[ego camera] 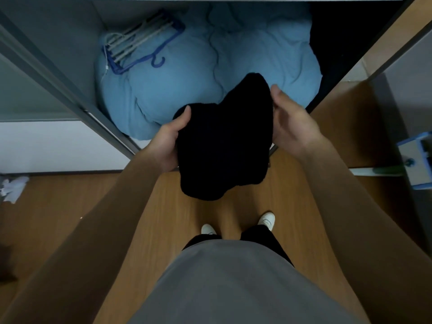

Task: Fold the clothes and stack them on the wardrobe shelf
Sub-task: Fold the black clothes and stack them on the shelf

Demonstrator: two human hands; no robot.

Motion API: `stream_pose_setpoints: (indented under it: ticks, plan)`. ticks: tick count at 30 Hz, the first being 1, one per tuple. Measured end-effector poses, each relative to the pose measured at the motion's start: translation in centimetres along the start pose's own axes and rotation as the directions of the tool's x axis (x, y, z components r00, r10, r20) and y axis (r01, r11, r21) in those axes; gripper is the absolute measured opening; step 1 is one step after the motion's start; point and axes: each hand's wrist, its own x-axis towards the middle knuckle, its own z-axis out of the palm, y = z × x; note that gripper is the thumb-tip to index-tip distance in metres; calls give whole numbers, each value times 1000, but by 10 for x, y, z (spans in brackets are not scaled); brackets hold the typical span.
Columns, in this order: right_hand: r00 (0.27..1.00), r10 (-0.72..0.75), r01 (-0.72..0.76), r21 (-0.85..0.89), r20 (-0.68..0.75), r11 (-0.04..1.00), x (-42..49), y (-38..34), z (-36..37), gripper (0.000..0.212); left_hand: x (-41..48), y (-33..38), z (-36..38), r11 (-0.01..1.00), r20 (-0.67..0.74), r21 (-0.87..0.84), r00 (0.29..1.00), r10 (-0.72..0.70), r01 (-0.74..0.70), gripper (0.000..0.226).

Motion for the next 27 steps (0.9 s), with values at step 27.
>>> stream_pose_setpoints:
  ticks: [27]
  plan:
    - [961,219,-176,240,-168,955,-20,1,3,52,-14,-22,16,988,43,122,994,-98,92,19]
